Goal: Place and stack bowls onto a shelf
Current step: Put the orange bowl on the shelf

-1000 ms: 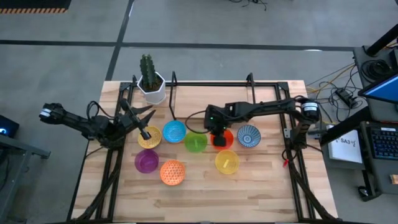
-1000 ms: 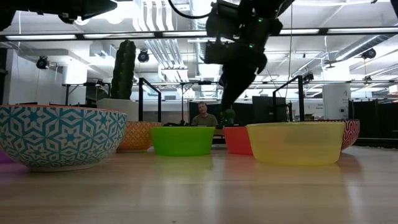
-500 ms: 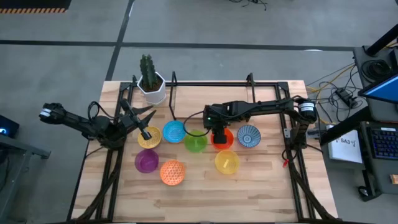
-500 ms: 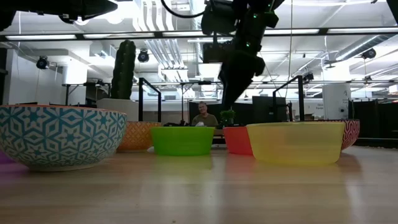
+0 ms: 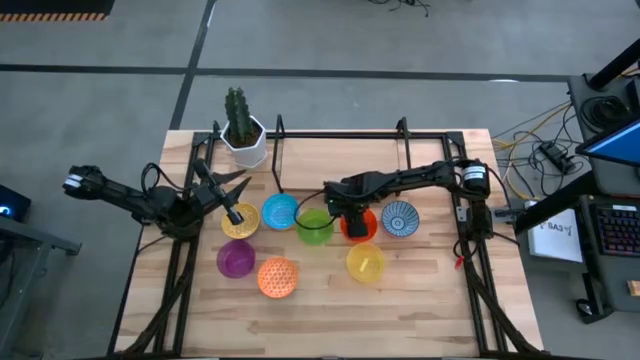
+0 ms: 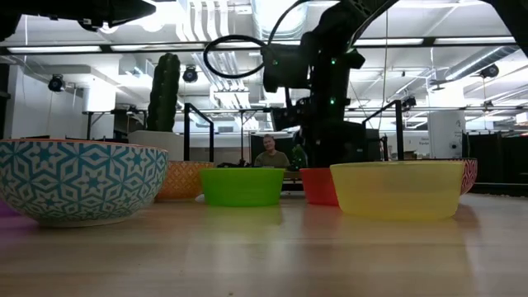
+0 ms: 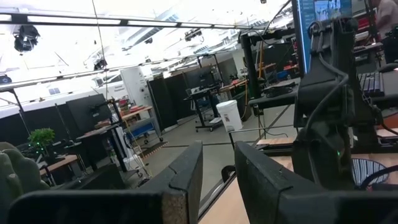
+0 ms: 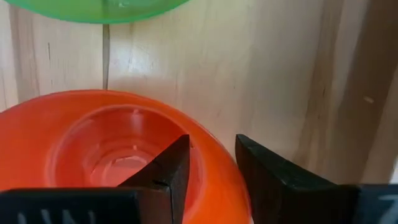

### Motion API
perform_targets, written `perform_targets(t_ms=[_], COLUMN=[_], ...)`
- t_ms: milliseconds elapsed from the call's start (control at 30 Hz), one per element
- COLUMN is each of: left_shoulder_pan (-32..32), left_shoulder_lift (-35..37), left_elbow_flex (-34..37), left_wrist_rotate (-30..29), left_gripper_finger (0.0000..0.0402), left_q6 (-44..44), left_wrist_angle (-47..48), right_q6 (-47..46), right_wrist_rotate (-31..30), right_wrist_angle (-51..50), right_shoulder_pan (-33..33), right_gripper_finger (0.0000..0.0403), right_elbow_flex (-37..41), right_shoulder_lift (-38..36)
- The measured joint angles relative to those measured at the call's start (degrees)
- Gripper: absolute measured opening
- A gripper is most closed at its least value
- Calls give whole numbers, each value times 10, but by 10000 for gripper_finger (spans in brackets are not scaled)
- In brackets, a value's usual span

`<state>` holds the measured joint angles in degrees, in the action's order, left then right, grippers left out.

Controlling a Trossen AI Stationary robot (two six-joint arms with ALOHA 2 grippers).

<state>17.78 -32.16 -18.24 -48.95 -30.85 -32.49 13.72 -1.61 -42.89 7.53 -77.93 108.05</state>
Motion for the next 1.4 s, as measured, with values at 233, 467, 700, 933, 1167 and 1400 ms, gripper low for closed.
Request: perform_targets(t_ms=[233, 467, 700, 933, 1167, 1400], left_shoulder_pan=[0, 0, 0, 0, 0, 0], left_shoulder_lift=[1, 0, 1, 1, 1, 2], left_elbow_flex=[0, 0, 0, 0, 0, 0], left_wrist_rotate=[0, 0, 0, 0, 0, 0], left_gripper_finger=[77, 77, 77, 77, 77, 77], left_q6=[0, -2, -2, -2, -2, -6], left_wrist_angle=[0, 0, 0, -1, -1, -1], right_q6=[-2, -1, -13, -102, -173, -241], right_wrist_rotate=[1, 0, -1, -1, 19, 47], right_wrist_angle=[-3, -42, -79, 14, 151, 177], right_shoulder_pan=[3, 11, 54, 140, 196, 206], right_gripper_finger=[32, 9, 8, 8, 8, 8], right_elbow_flex=[0, -30, -105, -158, -158, -156], right_shoulder_lift=[-5, -23, -39, -38, -18, 6])
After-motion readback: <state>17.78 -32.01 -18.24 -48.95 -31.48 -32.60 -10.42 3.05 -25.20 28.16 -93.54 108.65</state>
